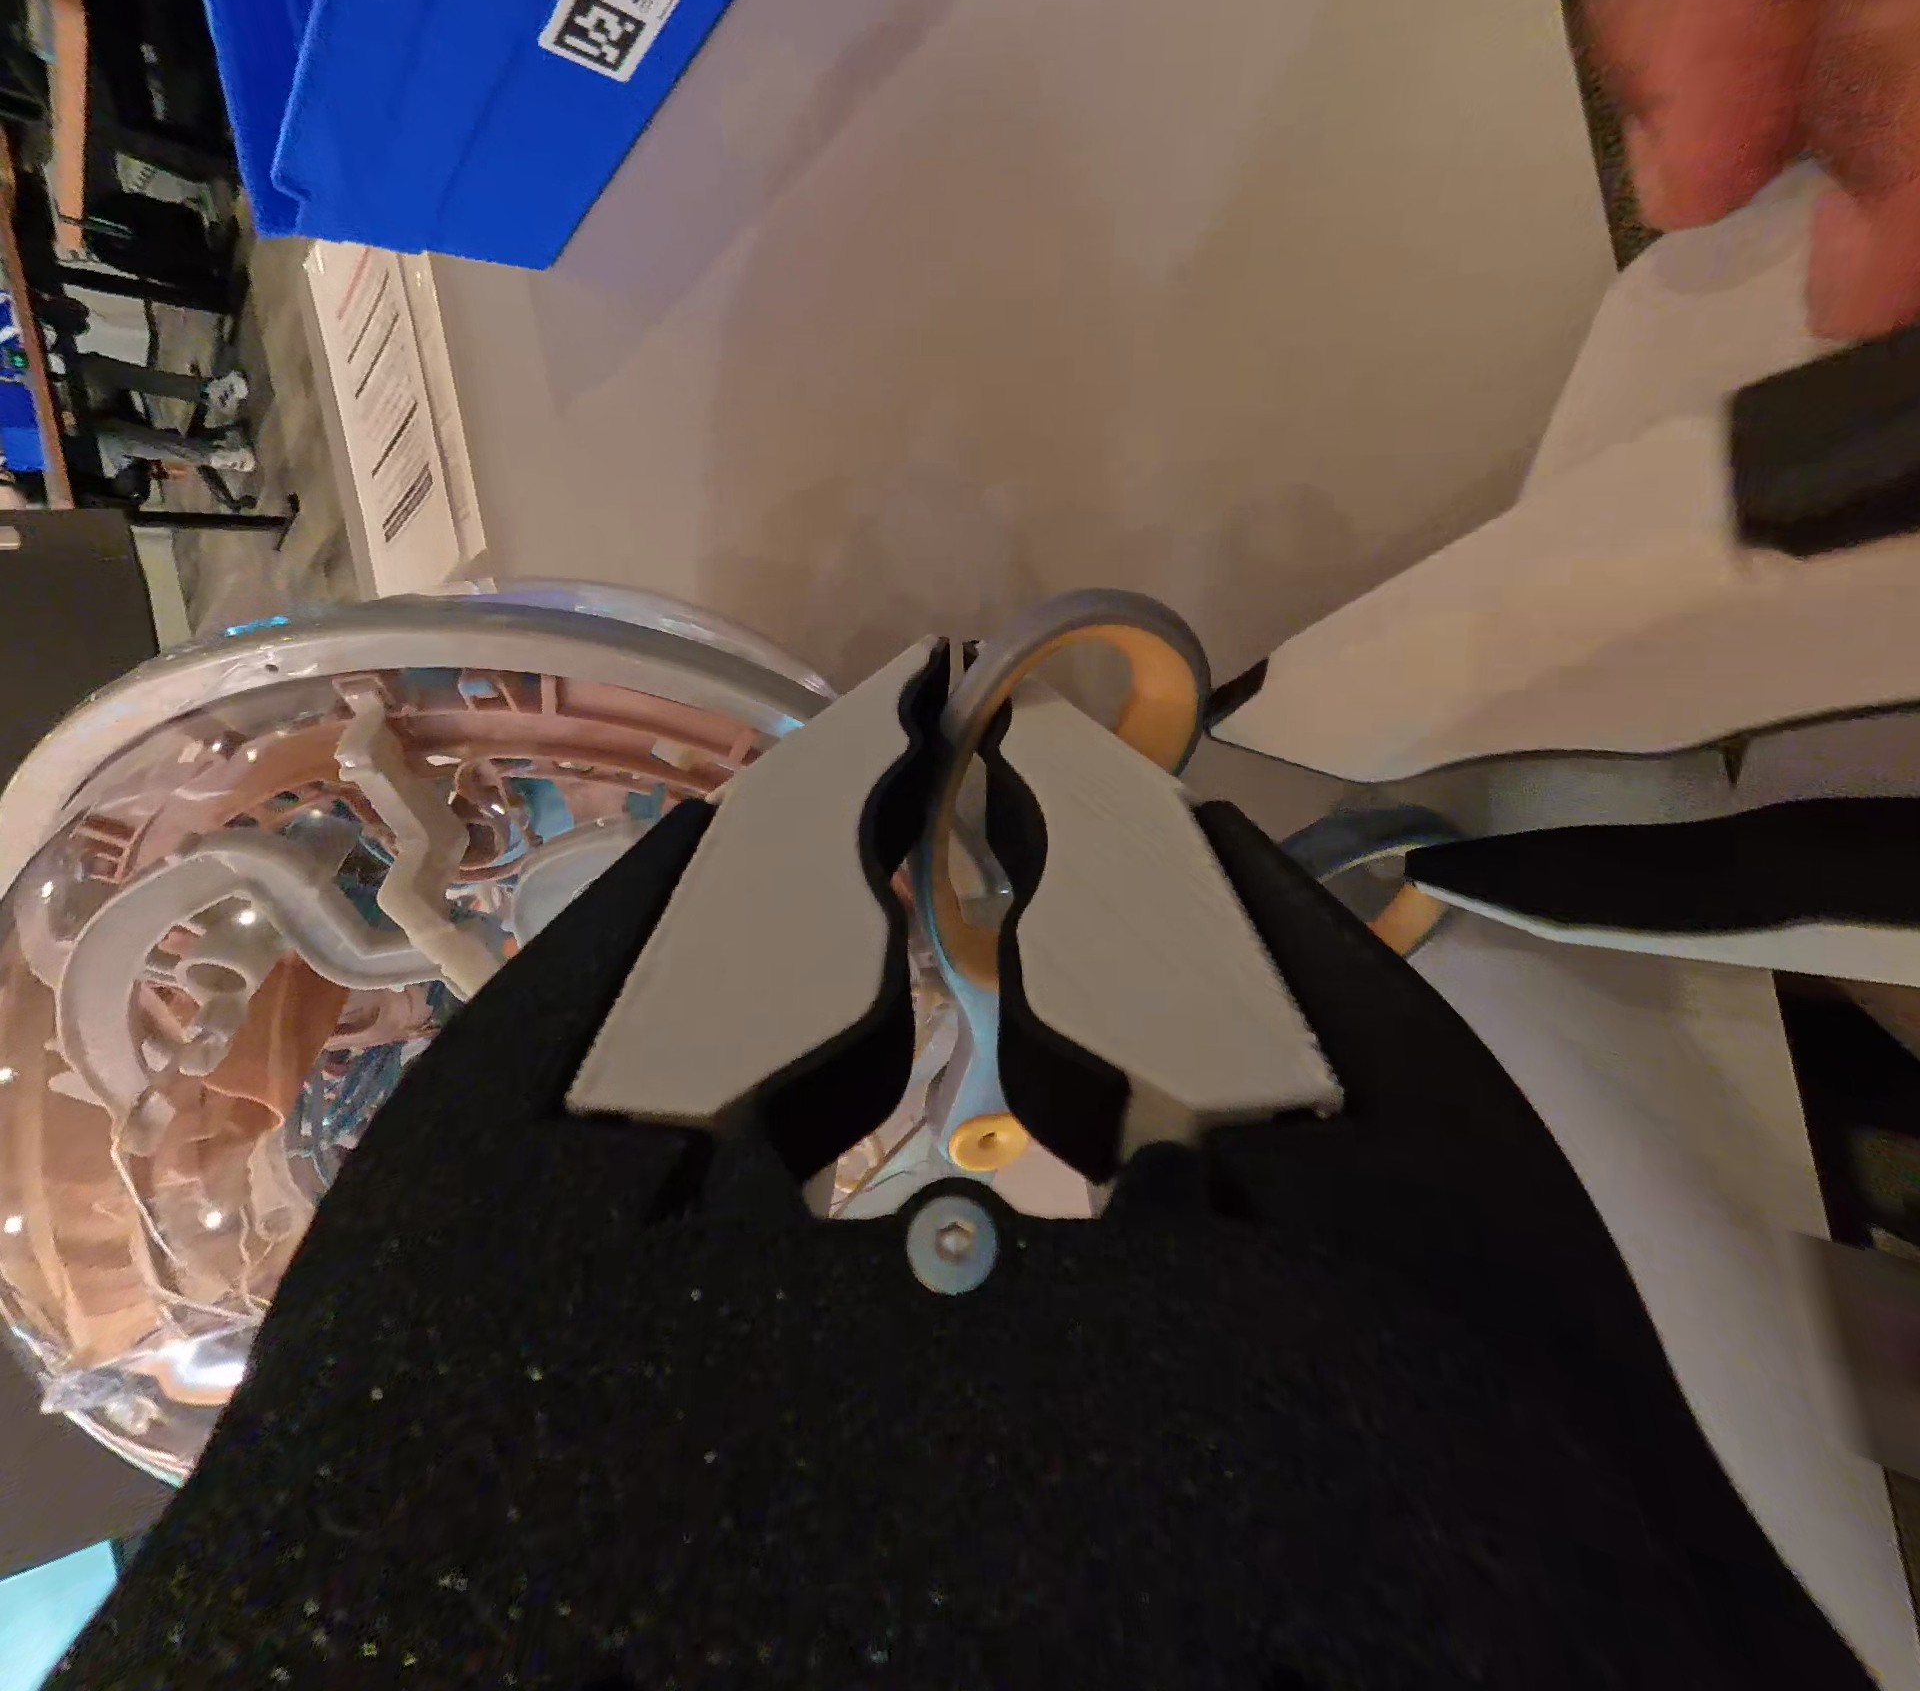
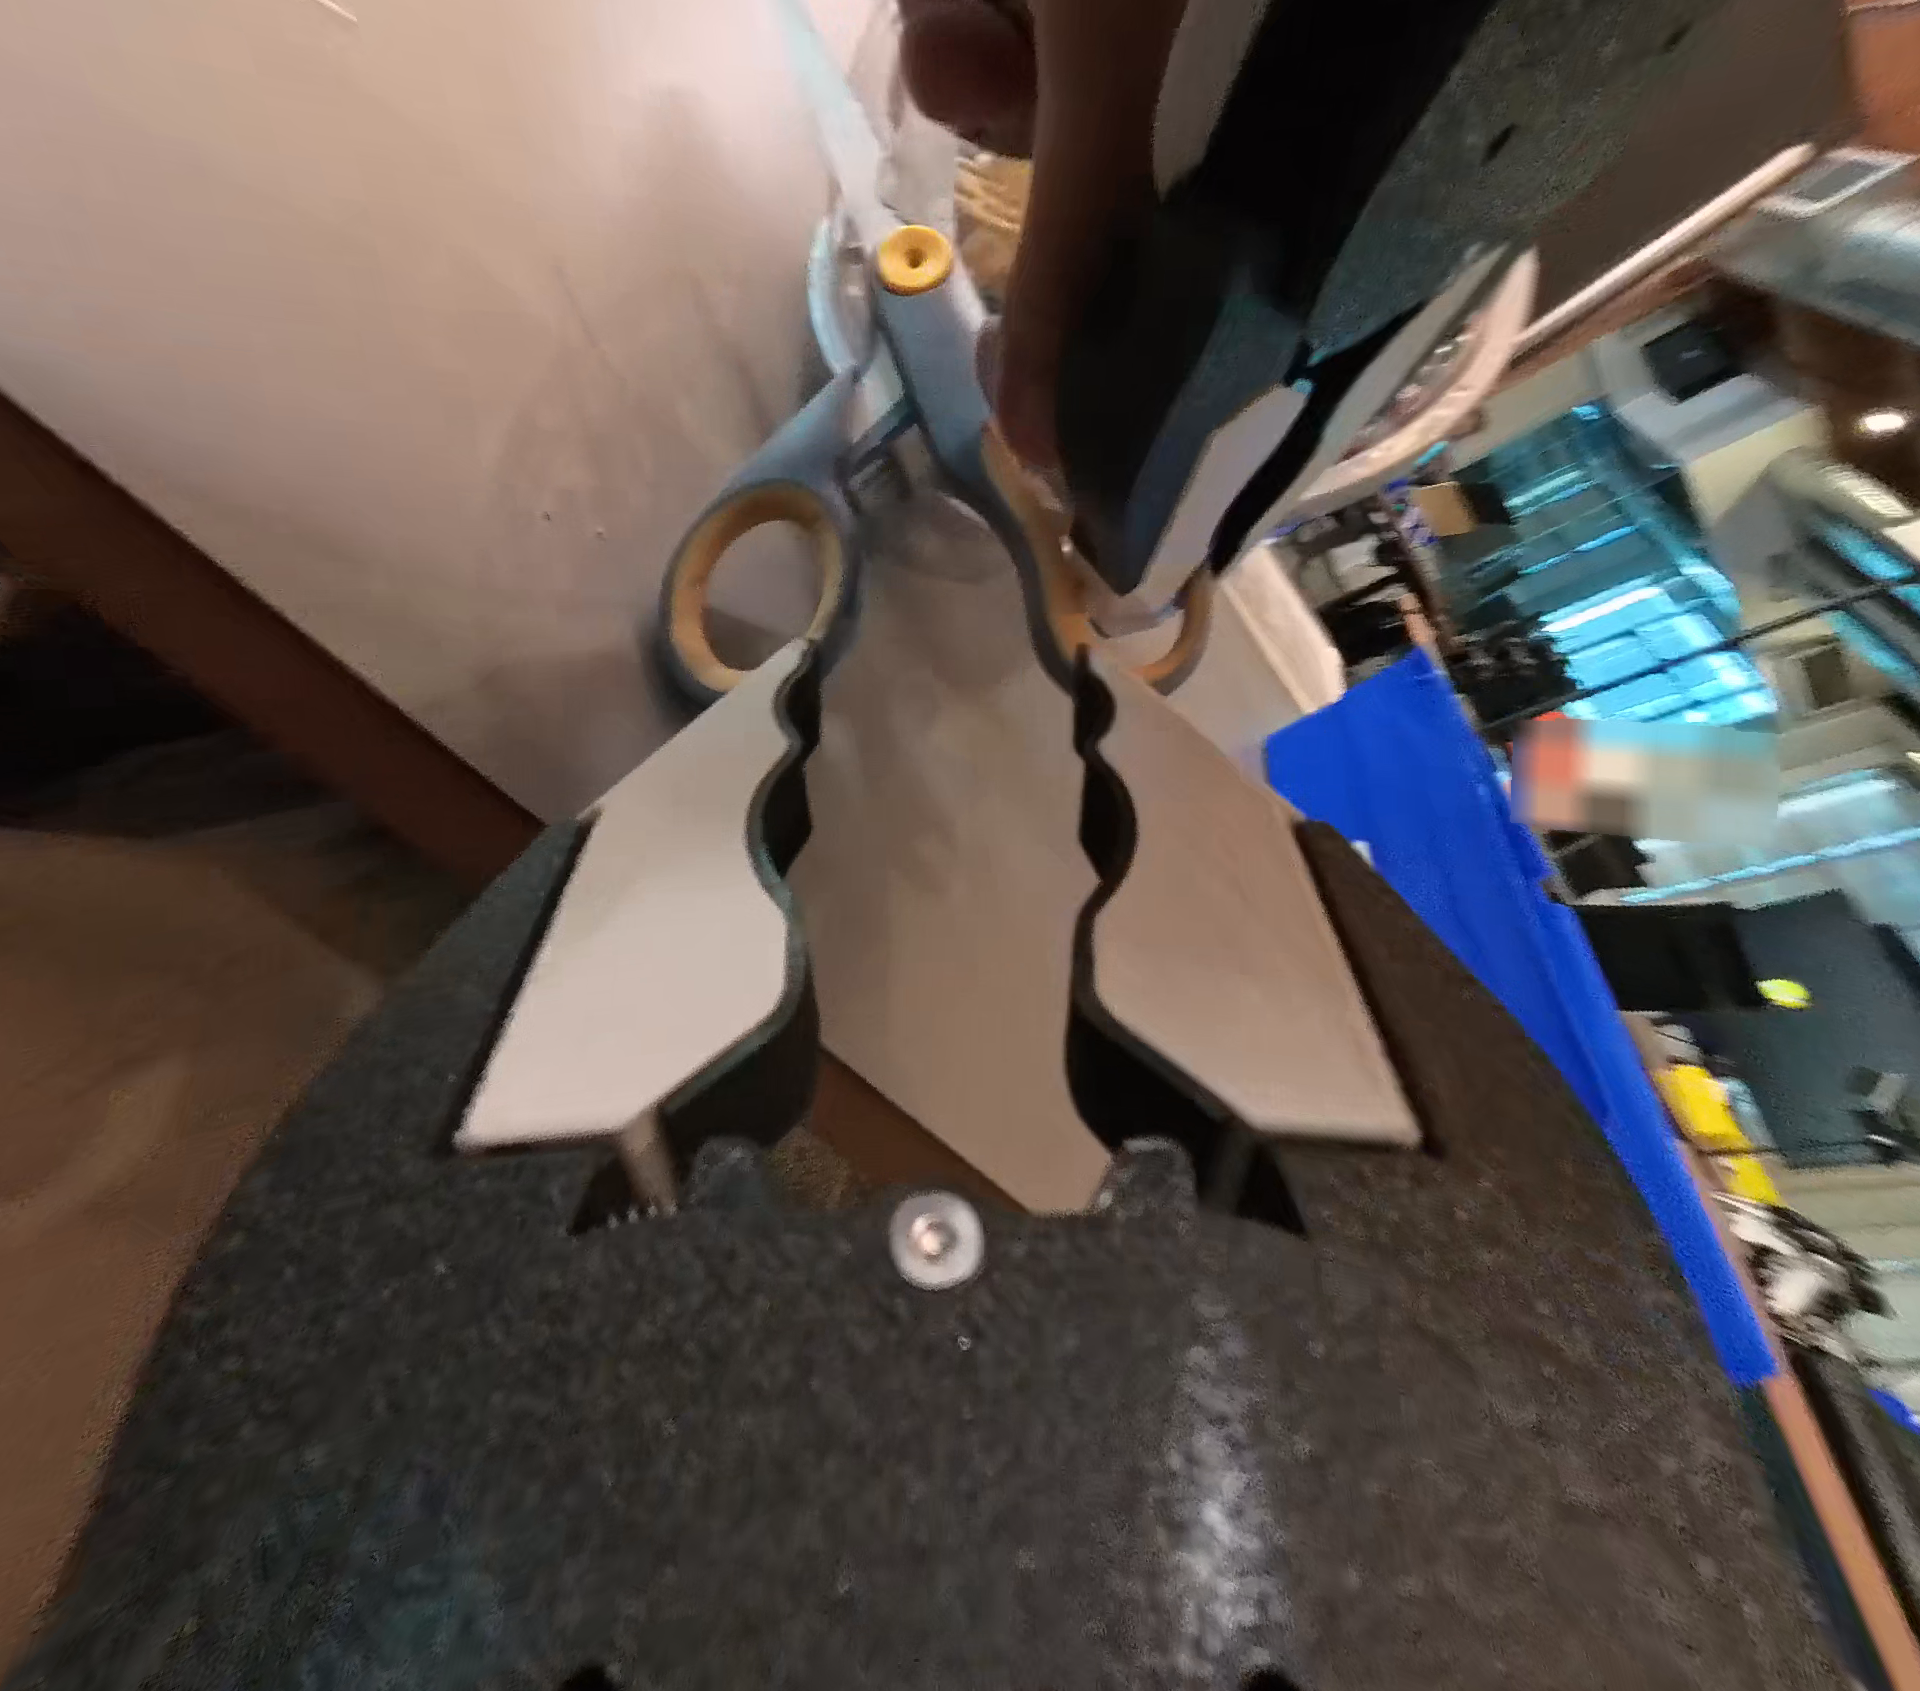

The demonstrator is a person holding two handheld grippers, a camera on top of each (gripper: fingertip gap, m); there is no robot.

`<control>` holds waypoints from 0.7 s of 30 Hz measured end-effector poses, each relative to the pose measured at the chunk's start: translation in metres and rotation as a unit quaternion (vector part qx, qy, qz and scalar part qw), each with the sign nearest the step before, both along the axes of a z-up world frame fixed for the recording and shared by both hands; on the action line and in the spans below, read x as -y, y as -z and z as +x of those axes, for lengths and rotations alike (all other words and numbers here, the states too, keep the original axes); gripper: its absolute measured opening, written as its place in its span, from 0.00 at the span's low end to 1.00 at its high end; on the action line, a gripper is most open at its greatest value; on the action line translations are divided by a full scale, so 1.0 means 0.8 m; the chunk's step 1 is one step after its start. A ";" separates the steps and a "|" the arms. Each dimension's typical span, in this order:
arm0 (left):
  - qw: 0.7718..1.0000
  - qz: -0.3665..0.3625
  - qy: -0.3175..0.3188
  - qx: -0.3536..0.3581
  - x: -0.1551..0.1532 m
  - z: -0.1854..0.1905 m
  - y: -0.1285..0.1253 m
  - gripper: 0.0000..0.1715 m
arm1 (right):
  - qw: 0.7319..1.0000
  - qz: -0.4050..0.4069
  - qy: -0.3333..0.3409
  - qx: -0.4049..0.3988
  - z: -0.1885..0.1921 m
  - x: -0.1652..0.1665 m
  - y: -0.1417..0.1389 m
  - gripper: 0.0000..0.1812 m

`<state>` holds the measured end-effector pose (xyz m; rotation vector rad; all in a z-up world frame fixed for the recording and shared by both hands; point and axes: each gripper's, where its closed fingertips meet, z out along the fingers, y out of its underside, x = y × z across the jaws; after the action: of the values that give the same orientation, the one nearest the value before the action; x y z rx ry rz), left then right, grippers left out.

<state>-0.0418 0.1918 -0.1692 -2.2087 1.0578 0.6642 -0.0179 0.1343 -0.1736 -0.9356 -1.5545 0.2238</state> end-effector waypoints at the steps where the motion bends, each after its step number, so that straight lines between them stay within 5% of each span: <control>1: 1.000 -0.004 -0.003 -0.002 -0.001 0.000 0.001 0.00 | 1.000 0.013 0.007 -0.008 0.001 -0.002 -0.003 0.28; 12: 0.999 -0.028 -0.020 -0.014 -0.004 0.001 0.006 0.00 | 0.997 0.065 0.045 -0.004 -0.010 -0.024 0.001 0.27; 15: 0.999 -0.032 -0.020 -0.025 -0.005 0.001 0.007 0.00 | 0.990 0.113 0.078 -0.016 -0.010 -0.037 -0.012 0.08; 21: 0.998 -0.037 -0.020 -0.046 -0.007 0.001 0.008 0.00 | 0.996 0.063 0.065 -0.012 -0.008 -0.040 -0.010 0.08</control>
<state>-0.0409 0.1972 -0.1754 -2.2874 1.1035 0.7622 -0.0241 0.1662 -0.1653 -0.9285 -1.4618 0.0438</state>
